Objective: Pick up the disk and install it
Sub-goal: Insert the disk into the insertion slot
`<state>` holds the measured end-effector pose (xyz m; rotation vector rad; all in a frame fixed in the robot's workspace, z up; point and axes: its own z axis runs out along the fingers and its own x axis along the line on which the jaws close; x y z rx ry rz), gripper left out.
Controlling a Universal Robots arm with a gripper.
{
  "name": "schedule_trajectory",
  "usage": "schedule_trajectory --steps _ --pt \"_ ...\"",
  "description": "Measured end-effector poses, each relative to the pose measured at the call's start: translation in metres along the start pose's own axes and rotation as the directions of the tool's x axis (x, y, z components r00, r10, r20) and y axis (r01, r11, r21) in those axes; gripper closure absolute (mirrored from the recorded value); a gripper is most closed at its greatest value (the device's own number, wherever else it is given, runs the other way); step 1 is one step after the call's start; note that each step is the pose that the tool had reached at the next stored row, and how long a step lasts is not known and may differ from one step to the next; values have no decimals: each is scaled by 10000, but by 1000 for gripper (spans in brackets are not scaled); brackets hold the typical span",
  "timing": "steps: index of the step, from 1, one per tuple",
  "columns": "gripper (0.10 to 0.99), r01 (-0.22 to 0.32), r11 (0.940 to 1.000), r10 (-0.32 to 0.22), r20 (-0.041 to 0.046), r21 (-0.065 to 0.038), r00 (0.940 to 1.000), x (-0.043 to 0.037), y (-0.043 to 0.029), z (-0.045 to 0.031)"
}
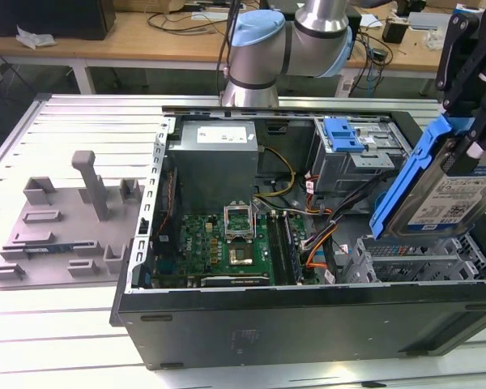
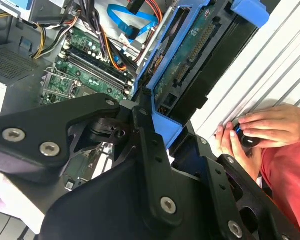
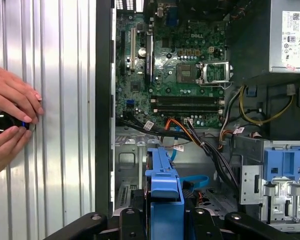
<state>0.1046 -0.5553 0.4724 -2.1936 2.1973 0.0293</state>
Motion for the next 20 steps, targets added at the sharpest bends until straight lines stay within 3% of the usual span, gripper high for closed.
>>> schedule_trajectory --steps 20 --pt "718 112 9999 -112 2 -7 9999 27 -14 146"
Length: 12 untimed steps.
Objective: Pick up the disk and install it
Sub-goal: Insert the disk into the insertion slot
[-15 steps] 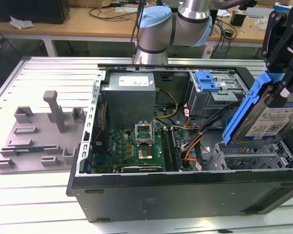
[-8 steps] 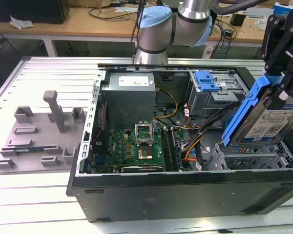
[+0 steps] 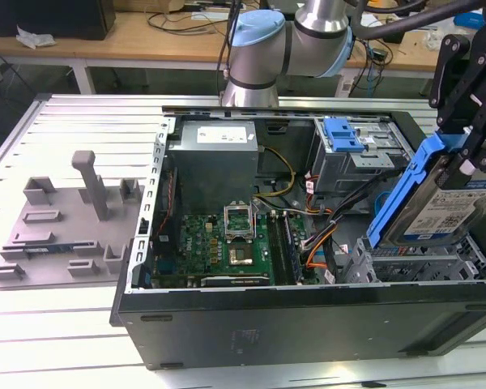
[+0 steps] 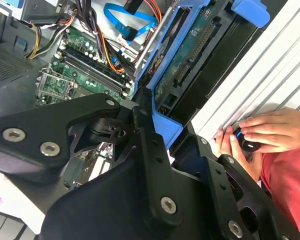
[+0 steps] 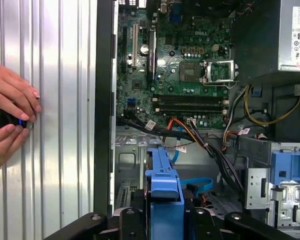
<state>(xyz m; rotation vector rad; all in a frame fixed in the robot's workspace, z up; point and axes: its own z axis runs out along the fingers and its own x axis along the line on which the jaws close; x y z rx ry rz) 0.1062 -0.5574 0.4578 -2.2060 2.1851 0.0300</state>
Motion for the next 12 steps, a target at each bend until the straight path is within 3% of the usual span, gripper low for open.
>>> schedule_trajectory --steps 7,12 --pt "718 0 10000 0 0 -7 10000 9 -6 70" --pt "718 -1 10000 1 1 -7 10000 14 -5 171"
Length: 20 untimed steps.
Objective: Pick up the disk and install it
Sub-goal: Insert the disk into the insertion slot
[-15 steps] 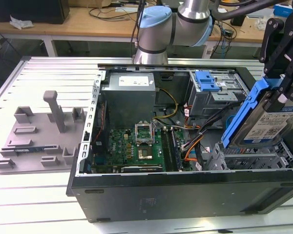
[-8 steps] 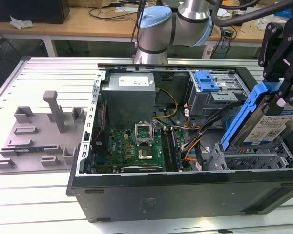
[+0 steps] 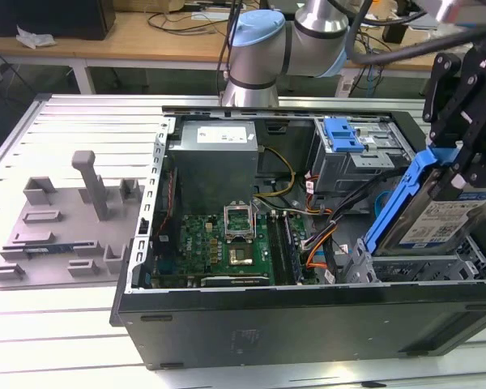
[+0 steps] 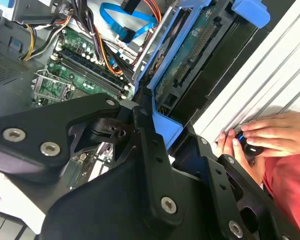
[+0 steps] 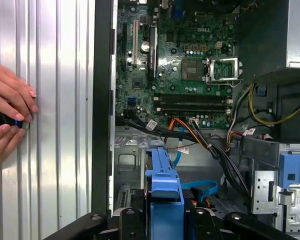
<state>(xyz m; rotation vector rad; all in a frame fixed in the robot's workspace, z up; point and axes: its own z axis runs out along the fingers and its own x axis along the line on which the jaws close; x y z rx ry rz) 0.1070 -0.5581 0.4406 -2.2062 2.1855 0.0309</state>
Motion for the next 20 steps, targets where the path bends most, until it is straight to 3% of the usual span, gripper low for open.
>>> schedule_trajectory --steps 9,16,18,20 --pt "718 0 10000 0 -1 -15 10000 8 1 145" --pt "718 -1 10000 1 -3 -40 10000 25 4 368" --pt "584 -2 10000 2 -3 -48 10000 26 4 379" --pt "584 -1 10000 1 -1 -48 10000 26 4 380"
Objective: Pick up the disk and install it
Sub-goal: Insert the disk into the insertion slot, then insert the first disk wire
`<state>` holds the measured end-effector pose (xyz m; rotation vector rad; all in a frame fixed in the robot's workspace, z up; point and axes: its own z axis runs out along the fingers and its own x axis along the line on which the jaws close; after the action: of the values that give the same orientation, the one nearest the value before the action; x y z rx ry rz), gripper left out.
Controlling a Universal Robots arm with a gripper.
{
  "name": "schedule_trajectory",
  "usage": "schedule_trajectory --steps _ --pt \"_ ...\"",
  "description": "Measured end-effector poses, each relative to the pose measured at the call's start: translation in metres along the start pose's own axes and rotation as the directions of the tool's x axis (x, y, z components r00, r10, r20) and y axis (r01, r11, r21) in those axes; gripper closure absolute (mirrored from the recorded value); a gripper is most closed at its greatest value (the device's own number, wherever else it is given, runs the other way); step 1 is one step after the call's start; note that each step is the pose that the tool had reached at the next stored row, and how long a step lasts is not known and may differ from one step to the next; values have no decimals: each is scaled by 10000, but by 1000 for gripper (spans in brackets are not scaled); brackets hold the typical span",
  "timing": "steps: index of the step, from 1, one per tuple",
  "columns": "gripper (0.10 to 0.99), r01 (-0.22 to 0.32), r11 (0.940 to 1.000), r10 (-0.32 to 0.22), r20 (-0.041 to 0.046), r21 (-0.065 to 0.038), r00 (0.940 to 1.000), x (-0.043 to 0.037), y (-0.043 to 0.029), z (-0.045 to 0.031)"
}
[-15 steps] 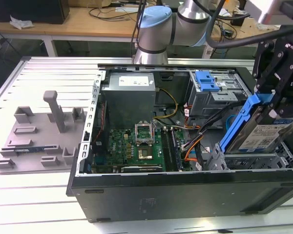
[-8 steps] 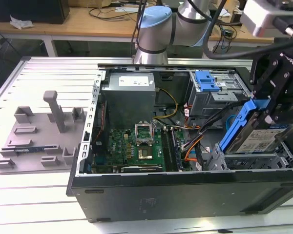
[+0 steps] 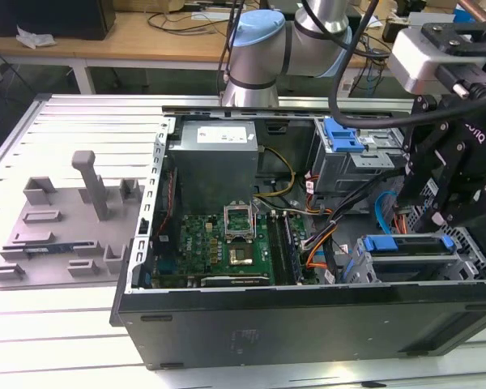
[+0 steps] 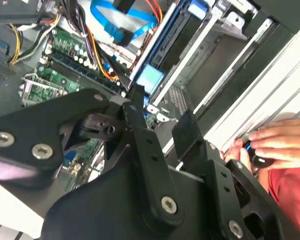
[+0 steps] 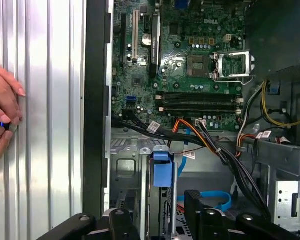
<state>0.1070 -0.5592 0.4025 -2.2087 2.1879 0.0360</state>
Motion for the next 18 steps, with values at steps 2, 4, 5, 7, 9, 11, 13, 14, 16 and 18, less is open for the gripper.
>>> schedule_trajectory --steps 2,4,5,7,9,11,13,14,16,18 --pt "584 0 10000 0 0 0 10000 0 0 0" --pt "584 0 10000 0 1 0 10000 0 0 0" --pt "584 0 10000 0 0 0 10000 0 0 0" --pt "584 0 10000 0 0 0 10000 0 0 0" --pt "584 0 10000 0 1 0 10000 0 0 0" --pt "584 0 10000 0 1 -1 10000 0 0 0" --pt "584 0 10000 0 0 0 10000 0 0 0" --pt "584 -1 10000 1 1 -2 10000 0 0 0" --pt "584 -1 10000 1 0 -1 10000 0 0 0" --pt "584 -1 10000 1 -25 -2 10000 -18 0 4"
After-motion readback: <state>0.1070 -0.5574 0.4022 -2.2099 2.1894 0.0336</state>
